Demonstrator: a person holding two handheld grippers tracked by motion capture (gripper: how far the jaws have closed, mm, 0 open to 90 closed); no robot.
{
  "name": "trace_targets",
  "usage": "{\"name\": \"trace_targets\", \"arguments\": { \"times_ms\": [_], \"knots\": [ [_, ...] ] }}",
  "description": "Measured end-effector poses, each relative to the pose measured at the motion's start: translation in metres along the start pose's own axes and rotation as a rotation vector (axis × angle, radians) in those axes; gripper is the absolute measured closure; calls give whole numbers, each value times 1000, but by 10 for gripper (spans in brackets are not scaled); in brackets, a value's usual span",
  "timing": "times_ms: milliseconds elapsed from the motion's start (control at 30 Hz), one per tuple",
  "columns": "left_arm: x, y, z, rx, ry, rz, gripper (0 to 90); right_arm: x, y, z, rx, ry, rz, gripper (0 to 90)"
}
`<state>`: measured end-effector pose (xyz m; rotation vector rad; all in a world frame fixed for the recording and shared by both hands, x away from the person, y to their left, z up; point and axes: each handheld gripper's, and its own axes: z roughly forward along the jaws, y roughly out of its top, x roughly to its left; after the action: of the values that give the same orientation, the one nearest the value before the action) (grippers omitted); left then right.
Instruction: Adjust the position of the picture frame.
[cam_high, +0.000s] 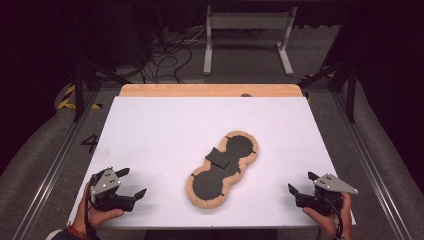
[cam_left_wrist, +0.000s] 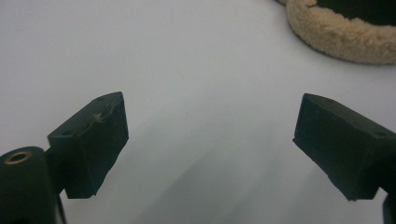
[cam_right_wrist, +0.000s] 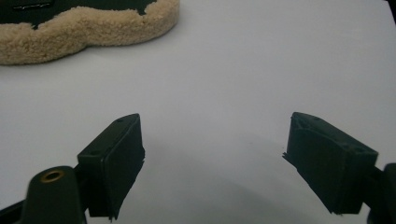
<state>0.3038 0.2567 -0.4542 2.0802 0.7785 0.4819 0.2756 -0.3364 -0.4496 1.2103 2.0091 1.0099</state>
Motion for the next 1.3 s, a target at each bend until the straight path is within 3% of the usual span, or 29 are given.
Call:
{"name": "trace_targets", "arguments": {
  "times_ms": [100,300,533,800,967,1133,1300],
  "knots": [
    [-7,0,7,21,-31,-10,124,1,1,1,6,7,-3,225],
    [-27,4,16,63,-72,47,150,-1,4,7,17,6,8,287],
    [-32,5,20,78,-98,43,192,1,8,12,20,29,14,397],
    [-32,17,31,71,-97,62,238,3,18,20,12,49,13,549],
    [-25,30,46,69,-130,55,412,10,28,34,33,101,5,695],
    [-29,44,62,93,-154,112,589,16,37,49,51,124,10,805],
    [-27,57,81,119,-171,126,741,24,48,65,60,140,3,864]
  ]
}}
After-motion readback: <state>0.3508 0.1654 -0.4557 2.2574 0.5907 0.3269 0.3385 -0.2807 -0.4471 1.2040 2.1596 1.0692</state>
